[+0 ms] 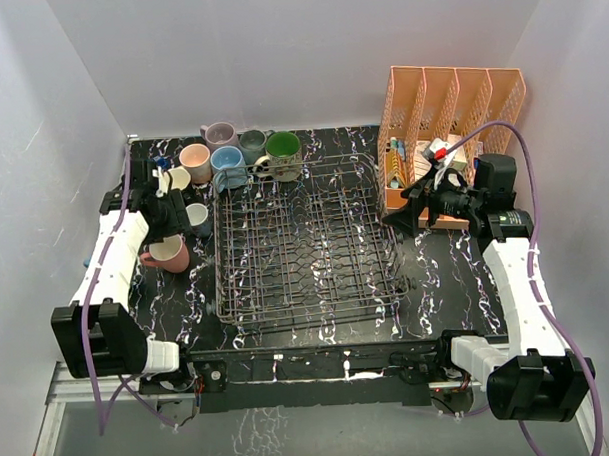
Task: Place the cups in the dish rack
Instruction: Pick up the cup at the center of the board.
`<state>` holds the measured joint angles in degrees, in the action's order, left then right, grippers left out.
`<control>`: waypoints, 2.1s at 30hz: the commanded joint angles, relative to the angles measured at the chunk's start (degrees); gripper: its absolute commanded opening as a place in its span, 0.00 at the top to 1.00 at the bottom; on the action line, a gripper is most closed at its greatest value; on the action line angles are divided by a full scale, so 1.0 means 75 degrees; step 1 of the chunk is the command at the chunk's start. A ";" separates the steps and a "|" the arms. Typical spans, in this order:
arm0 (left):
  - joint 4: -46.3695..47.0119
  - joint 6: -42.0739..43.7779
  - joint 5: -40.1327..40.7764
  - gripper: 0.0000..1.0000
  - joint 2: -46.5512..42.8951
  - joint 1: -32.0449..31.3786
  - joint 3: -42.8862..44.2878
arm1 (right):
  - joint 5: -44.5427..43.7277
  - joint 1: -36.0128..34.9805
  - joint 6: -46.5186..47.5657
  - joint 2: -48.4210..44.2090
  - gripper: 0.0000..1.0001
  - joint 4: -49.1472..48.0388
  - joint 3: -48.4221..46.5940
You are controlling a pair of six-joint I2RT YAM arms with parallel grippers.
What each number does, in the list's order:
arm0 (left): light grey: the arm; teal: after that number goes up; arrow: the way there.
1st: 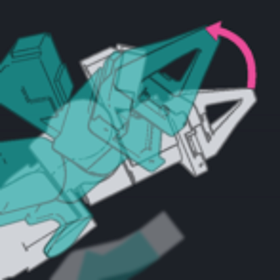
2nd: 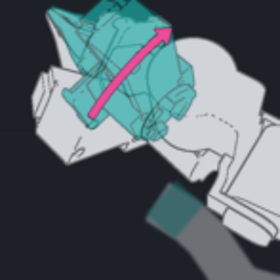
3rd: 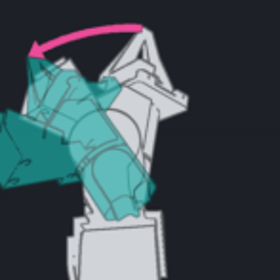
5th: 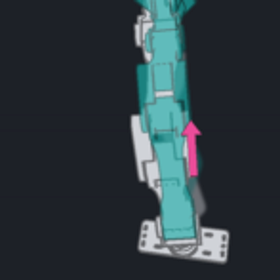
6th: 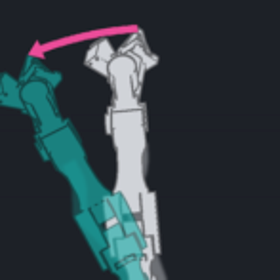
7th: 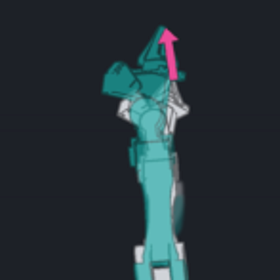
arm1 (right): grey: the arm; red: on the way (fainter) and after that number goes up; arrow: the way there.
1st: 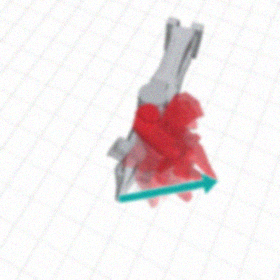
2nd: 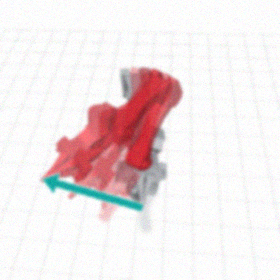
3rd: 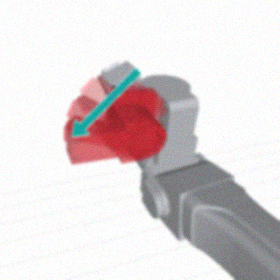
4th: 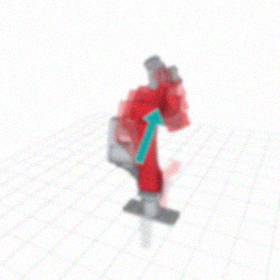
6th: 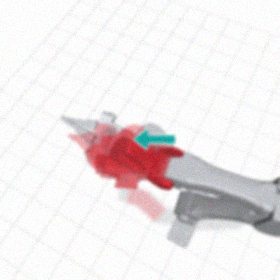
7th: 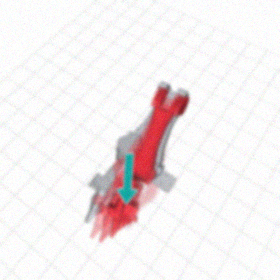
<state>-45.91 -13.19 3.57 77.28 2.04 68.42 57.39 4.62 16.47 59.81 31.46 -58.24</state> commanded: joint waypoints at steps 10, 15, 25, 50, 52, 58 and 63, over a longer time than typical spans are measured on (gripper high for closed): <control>-0.0018 0.0686 -0.0359 0.55 0.0829 -0.0010 0.0208 | 0.0261 -0.0001 -0.0014 -0.0175 0.02 -0.0492 0.0101; 0.0068 0.0789 -0.0334 0.65 0.1073 -0.0012 0.0062 | 0.0247 0.0003 -0.0015 -0.0194 0.02 -0.0492 0.0154; 0.0321 0.0792 -0.0509 0.71 0.1419 -0.0012 -0.0303 | 0.0259 -0.0006 -0.0014 -0.0217 0.02 -0.0480 0.0199; 0.0049 -0.0313 -0.0626 1.00 -0.2019 0.0000 -0.0092 | 0.1364 -0.0010 0.0771 -0.0219 0.02 0.0472 0.0013; 0.0034 -0.0593 -0.1038 1.00 -0.2373 -0.0003 0.0081 | 0.1598 -0.0017 0.1142 -0.0209 0.02 0.0770 -0.0094; 0.1346 -0.2505 -0.3520 1.00 -0.3334 0.0001 -0.0116 | 0.2078 -0.0010 0.2985 -0.0360 0.02 0.1876 -0.0539; 0.4065 -0.5139 -0.5594 1.00 -0.4014 -0.0001 -0.1393 | 0.2857 -0.0012 0.4291 -0.0850 0.02 0.2100 -0.0314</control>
<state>-35.11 -33.08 -21.50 50.68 2.07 62.98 71.68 4.60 37.21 57.21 45.15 -59.24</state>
